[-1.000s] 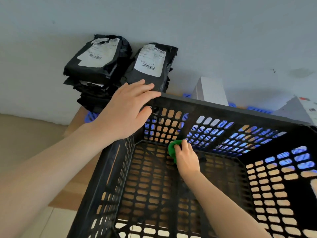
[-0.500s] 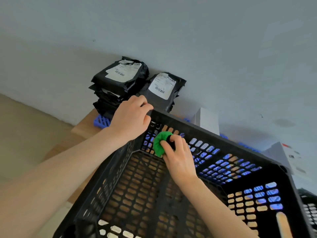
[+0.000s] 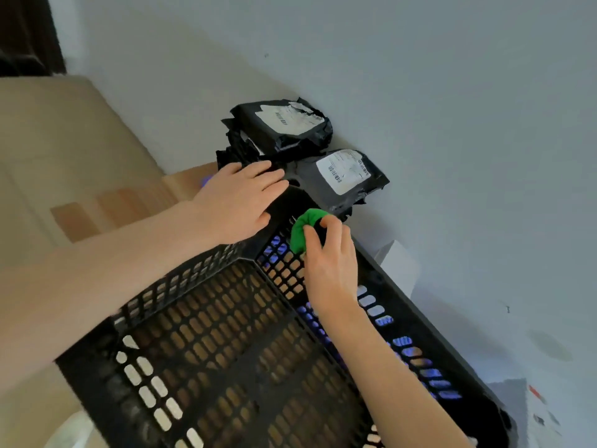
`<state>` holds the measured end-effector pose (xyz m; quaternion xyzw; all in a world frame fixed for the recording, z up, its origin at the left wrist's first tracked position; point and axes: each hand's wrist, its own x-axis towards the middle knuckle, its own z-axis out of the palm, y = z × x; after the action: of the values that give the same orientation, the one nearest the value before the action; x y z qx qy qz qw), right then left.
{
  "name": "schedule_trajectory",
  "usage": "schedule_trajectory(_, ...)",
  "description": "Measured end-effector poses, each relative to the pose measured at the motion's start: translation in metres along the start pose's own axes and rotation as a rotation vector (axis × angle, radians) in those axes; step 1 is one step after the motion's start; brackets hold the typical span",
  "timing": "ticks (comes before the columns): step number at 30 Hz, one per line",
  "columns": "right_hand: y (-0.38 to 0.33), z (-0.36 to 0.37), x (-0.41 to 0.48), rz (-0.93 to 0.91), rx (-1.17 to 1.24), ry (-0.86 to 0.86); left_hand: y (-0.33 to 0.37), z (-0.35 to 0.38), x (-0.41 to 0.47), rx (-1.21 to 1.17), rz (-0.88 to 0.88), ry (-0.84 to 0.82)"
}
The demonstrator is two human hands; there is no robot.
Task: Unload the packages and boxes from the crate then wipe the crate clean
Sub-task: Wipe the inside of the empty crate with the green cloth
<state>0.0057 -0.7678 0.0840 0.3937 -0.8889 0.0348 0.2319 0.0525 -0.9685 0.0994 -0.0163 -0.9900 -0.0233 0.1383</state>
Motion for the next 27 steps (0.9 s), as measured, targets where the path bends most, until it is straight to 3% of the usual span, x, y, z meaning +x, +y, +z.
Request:
schedule_trajectory(4, 0.004, 0.015, 0.012, -0.141, -0.115, 0.007, 0.003, 0.004, -0.014, 0.136, -0.046, -0.108)
schedule_trajectory(12, -0.006, 0.092, 0.011, -0.304, -0.128, 0.021, 0.013, 0.009, -0.017, 0.407, -0.002, -0.106)
schedule_trajectory(22, -0.026, 0.161, -0.027, -0.601, -0.344, -0.521, 0.014, 0.011, -0.015, 0.43, -0.021, -0.085)
schedule_trajectory(27, -0.02, 0.117, -0.004, -0.645, -0.403, -0.449, 0.016, 0.006, -0.017, 0.418, -0.047, -0.087)
